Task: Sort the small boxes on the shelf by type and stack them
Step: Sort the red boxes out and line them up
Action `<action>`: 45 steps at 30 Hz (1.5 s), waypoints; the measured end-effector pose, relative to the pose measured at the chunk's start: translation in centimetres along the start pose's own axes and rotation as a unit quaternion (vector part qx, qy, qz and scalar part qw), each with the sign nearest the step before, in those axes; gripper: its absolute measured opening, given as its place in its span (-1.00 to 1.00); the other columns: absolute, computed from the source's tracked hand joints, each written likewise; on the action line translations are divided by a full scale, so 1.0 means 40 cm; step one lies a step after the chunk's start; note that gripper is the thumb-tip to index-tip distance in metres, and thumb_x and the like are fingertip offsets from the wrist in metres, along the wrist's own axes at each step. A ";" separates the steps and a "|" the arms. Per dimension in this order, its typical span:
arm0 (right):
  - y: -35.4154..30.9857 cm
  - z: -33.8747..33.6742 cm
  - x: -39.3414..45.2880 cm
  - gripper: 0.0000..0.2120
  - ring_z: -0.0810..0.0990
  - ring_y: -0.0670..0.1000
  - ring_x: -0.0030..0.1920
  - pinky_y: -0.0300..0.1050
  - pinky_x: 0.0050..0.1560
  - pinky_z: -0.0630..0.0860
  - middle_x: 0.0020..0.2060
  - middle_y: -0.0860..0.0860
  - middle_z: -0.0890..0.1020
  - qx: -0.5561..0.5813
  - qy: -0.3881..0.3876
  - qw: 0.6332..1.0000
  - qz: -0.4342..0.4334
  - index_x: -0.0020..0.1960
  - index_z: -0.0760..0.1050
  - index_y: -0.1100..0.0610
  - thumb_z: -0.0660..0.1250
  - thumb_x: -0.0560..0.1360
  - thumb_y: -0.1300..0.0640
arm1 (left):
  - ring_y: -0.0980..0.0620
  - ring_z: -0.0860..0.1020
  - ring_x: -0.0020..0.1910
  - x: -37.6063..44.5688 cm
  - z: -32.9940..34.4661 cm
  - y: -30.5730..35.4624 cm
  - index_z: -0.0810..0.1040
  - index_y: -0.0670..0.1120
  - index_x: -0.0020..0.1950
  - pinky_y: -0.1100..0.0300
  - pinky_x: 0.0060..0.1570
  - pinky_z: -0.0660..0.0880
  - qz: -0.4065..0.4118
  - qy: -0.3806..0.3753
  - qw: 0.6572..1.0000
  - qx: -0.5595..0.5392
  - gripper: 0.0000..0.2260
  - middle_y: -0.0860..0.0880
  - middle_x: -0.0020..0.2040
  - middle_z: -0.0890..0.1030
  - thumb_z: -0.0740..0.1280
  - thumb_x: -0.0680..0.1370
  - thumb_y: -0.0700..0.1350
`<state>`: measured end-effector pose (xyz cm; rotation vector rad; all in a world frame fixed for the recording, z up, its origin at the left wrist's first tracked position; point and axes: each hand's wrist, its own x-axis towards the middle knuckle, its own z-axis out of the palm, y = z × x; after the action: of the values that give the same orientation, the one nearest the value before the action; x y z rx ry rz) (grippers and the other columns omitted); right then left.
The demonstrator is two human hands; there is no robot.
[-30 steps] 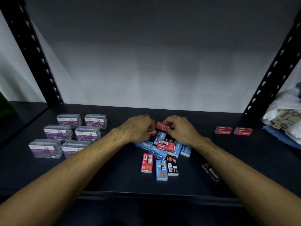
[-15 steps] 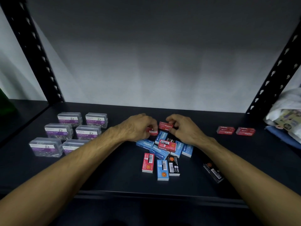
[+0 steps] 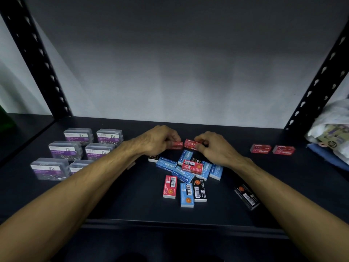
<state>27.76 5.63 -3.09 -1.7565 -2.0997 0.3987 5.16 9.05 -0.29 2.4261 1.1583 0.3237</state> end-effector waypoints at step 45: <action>0.065 -0.117 -0.121 -0.82 0.49 -0.12 -0.03 -0.28 0.01 0.33 0.05 -0.04 0.59 -0.001 0.069 0.997 -0.025 0.14 0.58 0.09 0.34 0.54 0.19 | 0.21 0.59 -0.04 0.046 0.031 0.087 0.62 0.03 0.13 0.26 0.01 0.51 0.006 0.048 0.999 0.002 -0.79 0.12 0.01 0.66 0.45 0.52 -0.16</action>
<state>32.91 1.24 -0.56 -1.6784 -2.0415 0.2536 9.15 8.19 0.32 2.4466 1.1858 0.4462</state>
